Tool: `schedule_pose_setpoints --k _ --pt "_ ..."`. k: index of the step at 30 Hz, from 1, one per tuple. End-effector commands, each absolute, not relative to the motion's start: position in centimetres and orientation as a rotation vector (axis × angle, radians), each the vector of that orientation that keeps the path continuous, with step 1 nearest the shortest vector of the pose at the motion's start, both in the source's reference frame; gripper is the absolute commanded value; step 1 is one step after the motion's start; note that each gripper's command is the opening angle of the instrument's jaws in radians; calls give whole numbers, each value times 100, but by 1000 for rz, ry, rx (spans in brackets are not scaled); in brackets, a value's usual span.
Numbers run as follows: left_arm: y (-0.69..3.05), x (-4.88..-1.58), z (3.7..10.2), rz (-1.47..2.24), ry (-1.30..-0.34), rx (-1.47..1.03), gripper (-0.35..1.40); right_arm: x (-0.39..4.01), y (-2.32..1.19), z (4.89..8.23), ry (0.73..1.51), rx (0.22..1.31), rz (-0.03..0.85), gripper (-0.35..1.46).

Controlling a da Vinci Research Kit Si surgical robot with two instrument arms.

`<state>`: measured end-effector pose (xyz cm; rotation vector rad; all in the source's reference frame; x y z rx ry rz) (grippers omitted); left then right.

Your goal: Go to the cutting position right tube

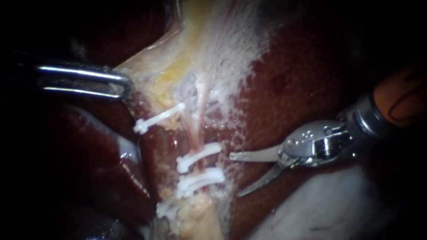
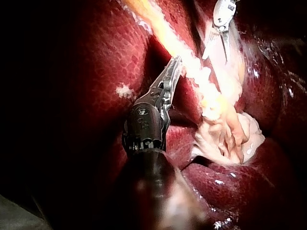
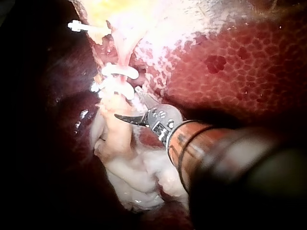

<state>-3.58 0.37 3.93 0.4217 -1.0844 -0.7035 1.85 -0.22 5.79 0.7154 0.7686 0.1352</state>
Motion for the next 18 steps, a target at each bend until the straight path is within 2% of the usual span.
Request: schedule_pose_setpoints --k 1,7,12,14,18 --pt "36 -359 390 -703 -1084 418 -35 186 -22 580 765 717 144 105" --pt "34 -360 386 -706 -1083 416 -35 196 -22 582 742 738 199 75" --pt "34 -360 386 -706 -1083 416 -35 204 -21 586 730 747 229 61" --pt "33 -360 387 -706 -1083 415 -35 206 -20 587 723 751 247 49" --pt "32 -360 387 -706 -1083 415 -35 210 -20 587 721 758 258 43"
